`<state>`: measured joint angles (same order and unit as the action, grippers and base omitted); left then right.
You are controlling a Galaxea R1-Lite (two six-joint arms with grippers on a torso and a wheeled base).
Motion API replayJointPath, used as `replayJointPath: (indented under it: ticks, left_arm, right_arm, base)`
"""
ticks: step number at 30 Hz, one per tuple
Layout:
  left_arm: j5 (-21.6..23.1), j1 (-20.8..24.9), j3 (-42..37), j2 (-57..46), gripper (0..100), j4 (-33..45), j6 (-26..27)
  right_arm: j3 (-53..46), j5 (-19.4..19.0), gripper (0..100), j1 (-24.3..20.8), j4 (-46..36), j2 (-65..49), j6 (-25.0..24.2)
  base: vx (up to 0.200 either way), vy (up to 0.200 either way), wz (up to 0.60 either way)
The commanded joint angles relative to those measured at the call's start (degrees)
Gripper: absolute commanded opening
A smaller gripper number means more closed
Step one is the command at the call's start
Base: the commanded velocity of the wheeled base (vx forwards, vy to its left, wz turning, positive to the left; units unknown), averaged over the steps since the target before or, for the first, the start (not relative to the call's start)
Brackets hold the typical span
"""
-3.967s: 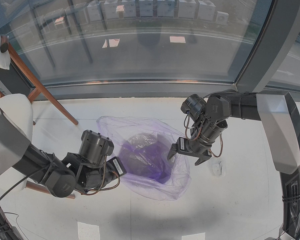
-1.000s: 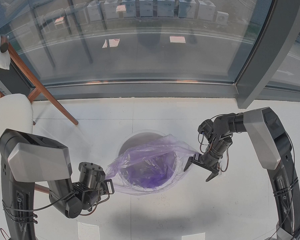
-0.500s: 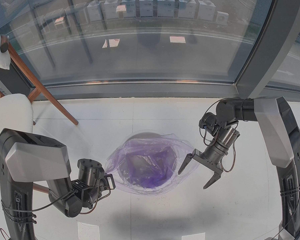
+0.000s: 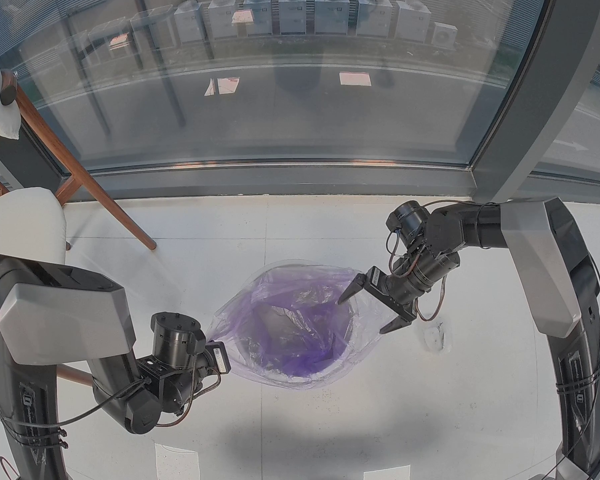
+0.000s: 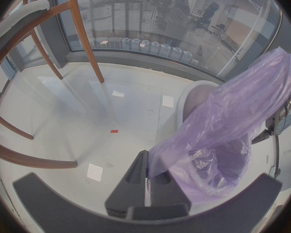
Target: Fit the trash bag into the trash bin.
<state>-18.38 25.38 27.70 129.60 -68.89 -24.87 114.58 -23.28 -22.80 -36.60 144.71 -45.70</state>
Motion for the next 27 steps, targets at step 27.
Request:
replayJointPath:
  ticks: [27]
  left_arm:
    - [0.1, -8.1, 4.0, 0.8, 0, -0.2, -0.4]
  right_arm:
    - [0.0, 4.7, 100, -1.2, 18.7, 3.0, 1.4]
  base:
    - [0.0, 0.0, 0.0]
